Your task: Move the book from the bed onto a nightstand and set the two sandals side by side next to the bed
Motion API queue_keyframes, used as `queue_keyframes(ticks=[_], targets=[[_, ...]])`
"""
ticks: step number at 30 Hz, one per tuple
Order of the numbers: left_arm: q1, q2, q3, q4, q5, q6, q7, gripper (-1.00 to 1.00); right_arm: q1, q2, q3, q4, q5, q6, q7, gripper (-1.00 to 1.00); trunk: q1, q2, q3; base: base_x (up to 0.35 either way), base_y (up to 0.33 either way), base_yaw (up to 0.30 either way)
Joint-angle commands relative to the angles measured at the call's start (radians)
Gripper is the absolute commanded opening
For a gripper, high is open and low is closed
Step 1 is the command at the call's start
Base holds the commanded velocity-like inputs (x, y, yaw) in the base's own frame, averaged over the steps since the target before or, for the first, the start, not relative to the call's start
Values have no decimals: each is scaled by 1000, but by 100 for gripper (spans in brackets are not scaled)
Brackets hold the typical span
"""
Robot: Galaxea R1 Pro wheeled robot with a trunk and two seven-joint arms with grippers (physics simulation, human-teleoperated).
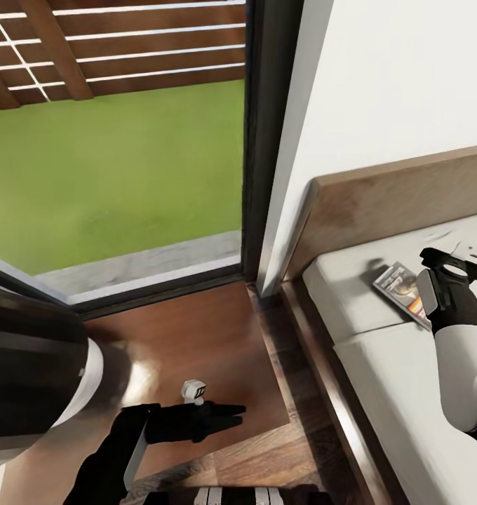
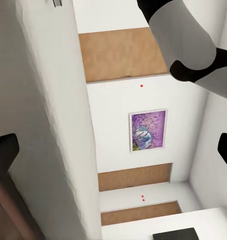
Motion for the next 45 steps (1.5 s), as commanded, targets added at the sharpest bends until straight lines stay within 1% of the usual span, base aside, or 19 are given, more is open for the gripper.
queue_keyframes(ticks=[1, 15, 18, 22, 23, 26, 37, 41, 45], targets=[[0, -1, 2, 0, -3, 11, -5, 100, 0, 0, 1, -1, -4, 5, -4, 100, 4, -7, -4, 0, 0, 0], [0, -1, 2, 0, -3, 11, -5, 100, 0, -1, 1, -3, -4, 5, -4, 100, 58, -105, -48, 0, 0, 0], [0, -1, 2, 0, -3, 11, -5, 100, 0, -11, 1, -4, -4, 5, -4, 100, 58, -105, -48, 0, 0, 0], [0, -1, 3, 0, -3, 11, -5, 100, 0, -15, 1, -11, -4, 6, -2, 100, 58, -105, -48, 0, 0, 0], [0, -1, 3, 0, -2, 11, -5, 100, 1, -23, 2, -14, -5, 6, -1, 100, 58, -105, -48, 0, 0, 0], [0, -1, 3, 0, -2, 11, -5, 100, 1, -30, 3, -12, -6, 6, -1, 100, 58, -105, -48, 0, 0, 0], [0, 0, 3, 0, -2, 11, -5, 100, 1, -33, 3, 1, -7, 13, -1, 100, 58, -105, -48, 0, 0, 0], [0, 0, 3, 0, -2, 11, -5, 100, 1, -34, 2, 51, -9, 22, -2, 100, 58, -105, -48, 0, 0, 0], [0, 1, 3, 0, -2, 11, -5, 100, 1, -34, 1, 72, -9, 24, -3, 100, 58, -105, -48, 0, 0, 0]])
